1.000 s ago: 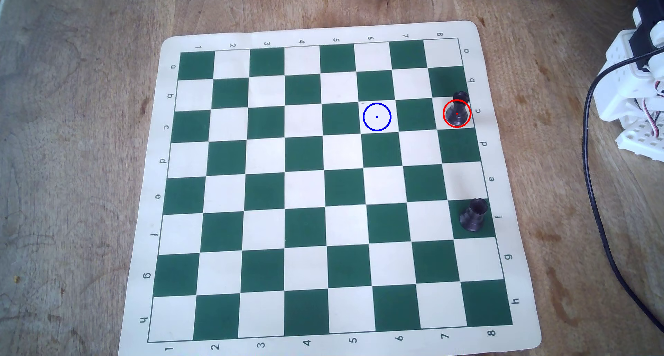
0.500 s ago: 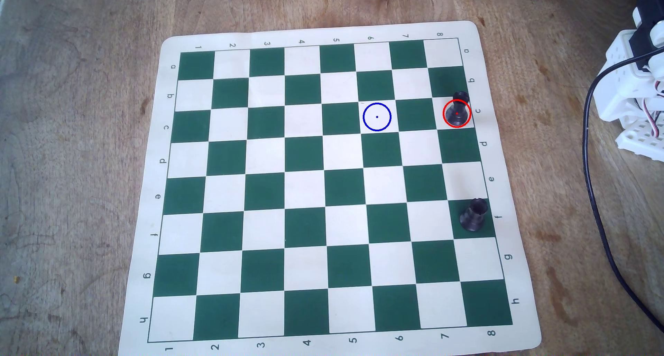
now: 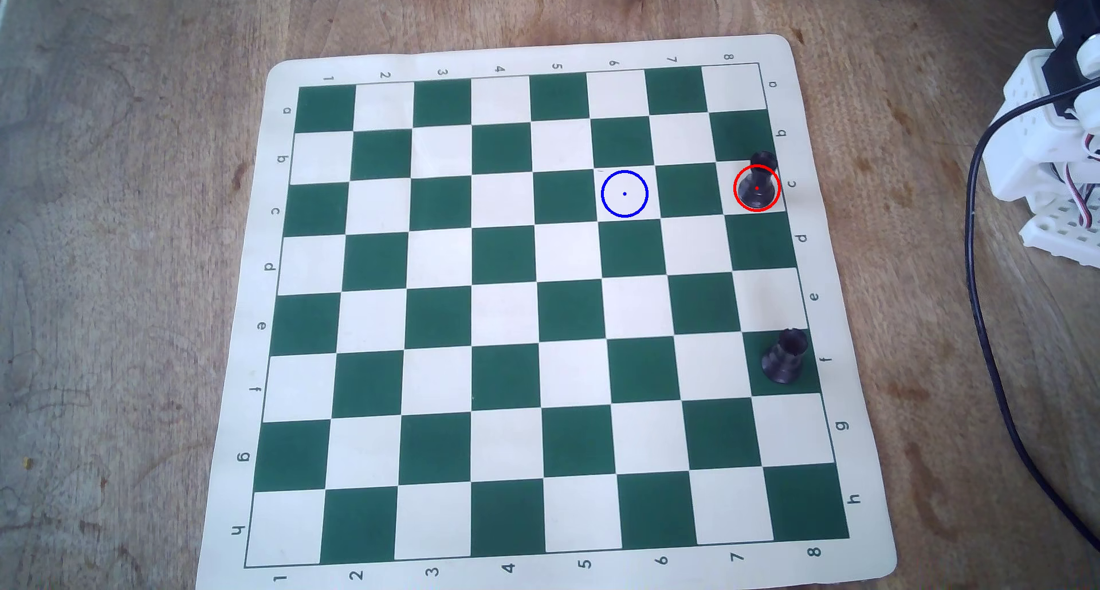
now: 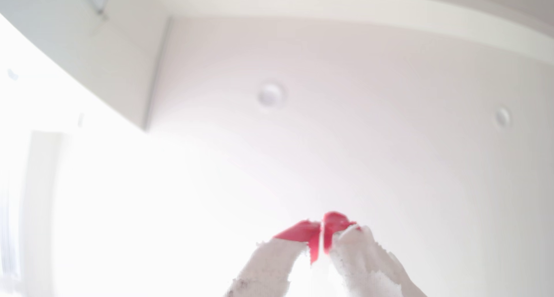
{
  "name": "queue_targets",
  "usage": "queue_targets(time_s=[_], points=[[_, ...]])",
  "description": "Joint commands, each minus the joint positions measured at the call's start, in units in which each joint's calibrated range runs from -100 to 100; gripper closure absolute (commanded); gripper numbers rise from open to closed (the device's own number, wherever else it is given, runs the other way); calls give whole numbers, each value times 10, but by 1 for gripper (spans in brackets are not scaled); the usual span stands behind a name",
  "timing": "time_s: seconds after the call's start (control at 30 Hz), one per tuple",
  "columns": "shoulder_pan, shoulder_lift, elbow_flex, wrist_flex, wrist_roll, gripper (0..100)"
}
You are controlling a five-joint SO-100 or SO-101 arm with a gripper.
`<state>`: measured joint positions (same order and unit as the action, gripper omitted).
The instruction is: Move the chess piece from red to blue
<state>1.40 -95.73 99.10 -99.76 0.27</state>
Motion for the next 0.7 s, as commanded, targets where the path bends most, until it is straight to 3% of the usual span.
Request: queue_targets(time_s=[0.0,0.27,0.43,0.67], points=[[-4,0,9,0,2,100],[-3,0,9,30,2,100],[-3,-1,9,130,34,80],[0,-1,9,305,37,61]])
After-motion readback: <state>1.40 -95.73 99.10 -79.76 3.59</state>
